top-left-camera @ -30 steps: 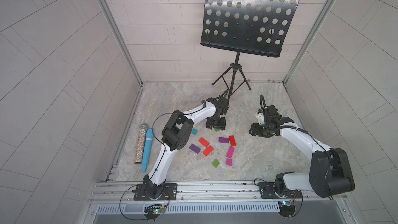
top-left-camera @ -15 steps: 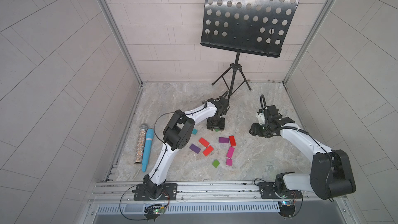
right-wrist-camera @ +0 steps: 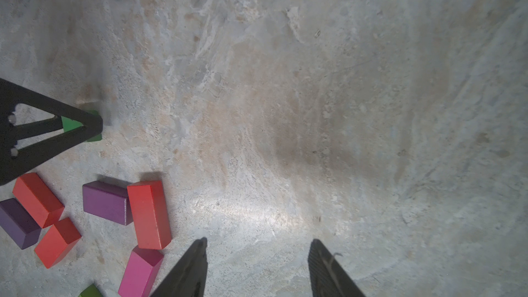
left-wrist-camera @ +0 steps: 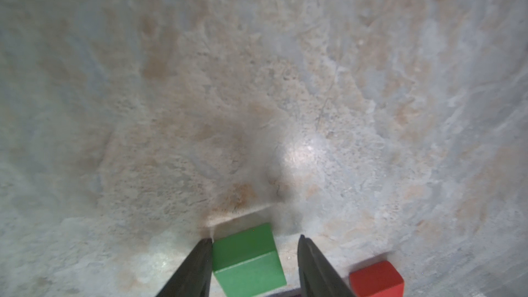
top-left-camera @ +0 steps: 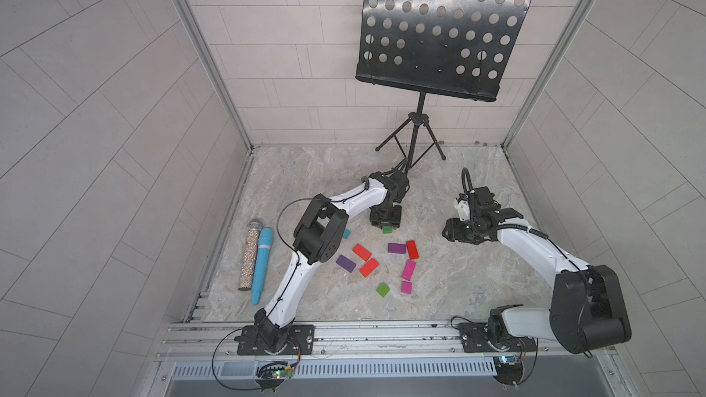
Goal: Assemble the number 7 with building blocks
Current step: Adjust the building block at the center of the board.
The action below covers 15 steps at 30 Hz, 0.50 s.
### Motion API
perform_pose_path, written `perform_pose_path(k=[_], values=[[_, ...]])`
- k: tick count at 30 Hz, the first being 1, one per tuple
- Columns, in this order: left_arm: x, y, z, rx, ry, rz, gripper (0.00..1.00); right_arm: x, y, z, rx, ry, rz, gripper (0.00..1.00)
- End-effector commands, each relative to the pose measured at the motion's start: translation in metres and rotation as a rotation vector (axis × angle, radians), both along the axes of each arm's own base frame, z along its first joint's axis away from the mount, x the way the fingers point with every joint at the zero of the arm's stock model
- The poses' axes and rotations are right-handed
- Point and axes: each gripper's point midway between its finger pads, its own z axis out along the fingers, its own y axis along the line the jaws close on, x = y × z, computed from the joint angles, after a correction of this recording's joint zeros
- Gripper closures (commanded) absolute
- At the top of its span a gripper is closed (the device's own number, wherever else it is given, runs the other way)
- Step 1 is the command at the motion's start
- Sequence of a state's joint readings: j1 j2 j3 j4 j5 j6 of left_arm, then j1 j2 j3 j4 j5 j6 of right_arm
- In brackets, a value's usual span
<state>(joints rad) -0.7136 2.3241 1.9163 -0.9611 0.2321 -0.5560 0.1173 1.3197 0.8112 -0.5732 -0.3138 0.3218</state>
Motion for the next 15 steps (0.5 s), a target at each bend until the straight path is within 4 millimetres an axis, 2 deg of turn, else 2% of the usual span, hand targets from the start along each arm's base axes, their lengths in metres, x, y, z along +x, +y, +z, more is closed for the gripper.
perform_pose_path(k=[1, 10, 15], values=[[-0.0002, 0.0069, -0.0064, 0.032, 0.027, 0.002, 0.48, -0.0043, -0.0022, -0.0033, -0.013, 0.014, 0.004, 0.40], [-0.0044, 0.0134, -0.0075, 0.057, 0.046, -0.002, 0.52, -0.0034, -0.0019, -0.0041, -0.012, 0.017, 0.008, 0.40], [-0.0067, 0.0143, -0.0107, 0.062, 0.053, 0.000, 0.58, -0.0033, -0.0017, -0.0047, -0.012, 0.019, 0.011, 0.40]])
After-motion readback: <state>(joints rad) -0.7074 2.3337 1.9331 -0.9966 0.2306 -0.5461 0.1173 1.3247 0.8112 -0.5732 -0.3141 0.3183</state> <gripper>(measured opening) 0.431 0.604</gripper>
